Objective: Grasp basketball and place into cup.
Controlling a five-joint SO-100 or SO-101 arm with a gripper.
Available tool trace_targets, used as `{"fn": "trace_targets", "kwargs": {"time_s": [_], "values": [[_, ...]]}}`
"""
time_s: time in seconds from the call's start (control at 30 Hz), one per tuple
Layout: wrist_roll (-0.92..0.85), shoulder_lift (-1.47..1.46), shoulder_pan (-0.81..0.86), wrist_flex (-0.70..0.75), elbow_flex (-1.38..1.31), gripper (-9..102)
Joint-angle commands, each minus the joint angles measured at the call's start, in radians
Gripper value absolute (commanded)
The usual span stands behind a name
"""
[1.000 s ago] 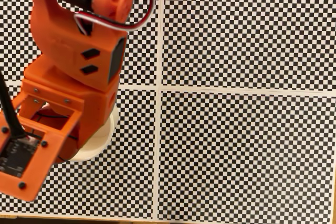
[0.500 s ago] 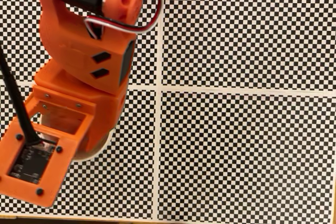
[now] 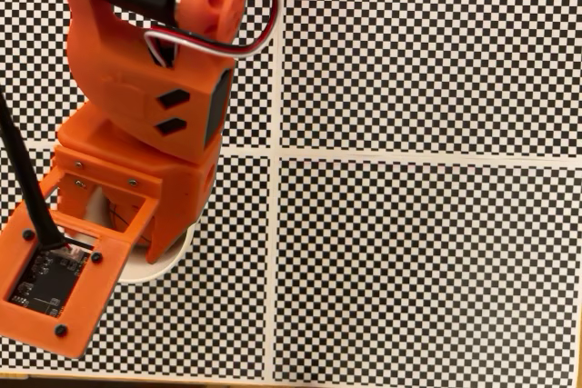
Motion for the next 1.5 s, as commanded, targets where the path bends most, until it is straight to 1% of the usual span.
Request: {"fn": "trace_targets", "kwargs": {"time_s": [0.0, 0.07, 0.1, 0.23, 0.37, 0.43, 0.5, 0.6, 0.7, 0.83, 0.97, 1.1, 1.2, 1.3, 1.47], "values": [[-0.012, 0.043, 0.012, -0.020, -0.017, 0], [-0.034, 0.063, 0.015, -0.038, 0.002, 0], [-0.051, 0.089, 0.015, -0.077, 0.038, 0], [-0.107, 0.262, -0.011, -0.311, 0.276, 0], [-0.115, 0.414, -0.048, -0.434, 0.430, 0], [-0.124, 0.483, -0.063, -0.518, 0.509, 0], [-0.115, 0.538, -0.083, -0.532, 0.551, 0], [-0.104, 0.617, -0.117, -0.603, 0.641, 0], [-0.067, 0.712, -0.158, -0.643, 0.744, 0], [-0.034, 0.842, -0.209, -0.657, 0.874, 0], [-0.054, 0.979, -0.252, -0.664, 1.006, 0], [-0.051, 1.184, -0.291, -0.673, 1.173, 0], [-0.055, 1.370, -0.304, -0.657, 1.304, 0], [-0.063, 1.526, -0.307, -0.580, 1.390, 0], [-0.081, 1.540, -0.310, -0.523, 1.399, 0]]}}
